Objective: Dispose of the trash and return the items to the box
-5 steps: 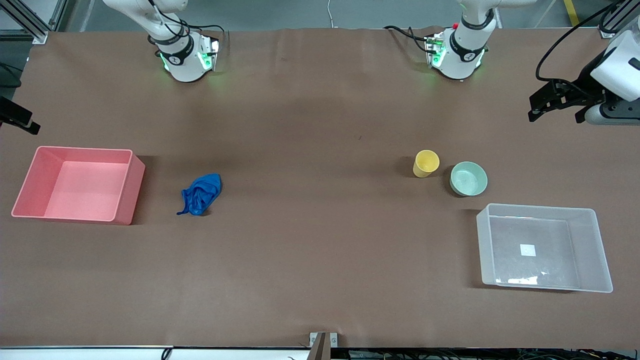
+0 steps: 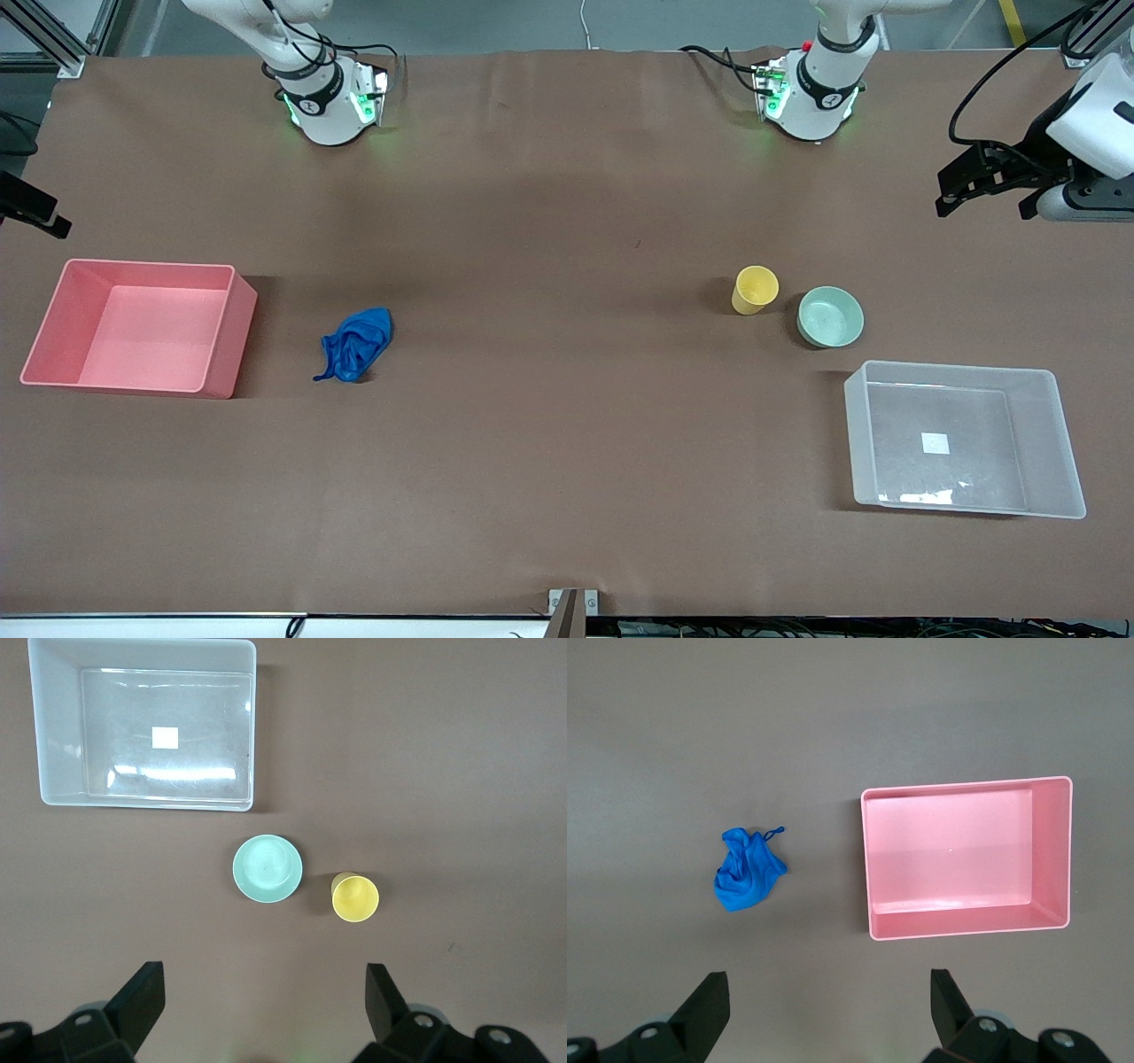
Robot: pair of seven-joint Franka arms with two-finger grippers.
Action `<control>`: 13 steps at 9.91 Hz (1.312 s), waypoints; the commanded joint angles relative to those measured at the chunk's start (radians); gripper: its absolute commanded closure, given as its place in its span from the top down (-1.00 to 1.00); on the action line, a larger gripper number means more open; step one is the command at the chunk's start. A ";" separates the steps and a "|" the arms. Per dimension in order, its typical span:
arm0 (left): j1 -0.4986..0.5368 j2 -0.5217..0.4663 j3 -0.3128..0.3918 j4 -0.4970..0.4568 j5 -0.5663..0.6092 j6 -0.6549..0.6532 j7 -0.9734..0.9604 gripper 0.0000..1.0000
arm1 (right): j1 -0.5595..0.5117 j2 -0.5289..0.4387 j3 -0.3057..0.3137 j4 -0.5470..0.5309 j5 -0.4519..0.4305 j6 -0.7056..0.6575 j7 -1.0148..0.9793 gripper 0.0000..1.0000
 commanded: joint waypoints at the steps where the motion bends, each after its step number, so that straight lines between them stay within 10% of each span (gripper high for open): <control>1: 0.003 -0.001 -0.001 -0.063 0.007 0.013 -0.003 0.98 | -0.007 0.004 0.027 0.001 -0.010 0.003 0.021 1.00; 5: 0.010 -0.067 0.050 -0.398 0.007 0.284 0.061 0.96 | 0.039 0.178 0.182 -0.165 -0.054 0.279 0.258 1.00; 9: 0.013 -0.023 0.100 -0.749 0.007 0.702 0.100 0.91 | 0.053 0.327 0.211 -0.470 -0.106 0.735 0.291 1.00; 13: 0.020 0.198 0.105 -0.828 0.007 1.036 0.115 0.91 | 0.060 0.418 0.222 -0.569 -0.106 0.918 0.297 1.00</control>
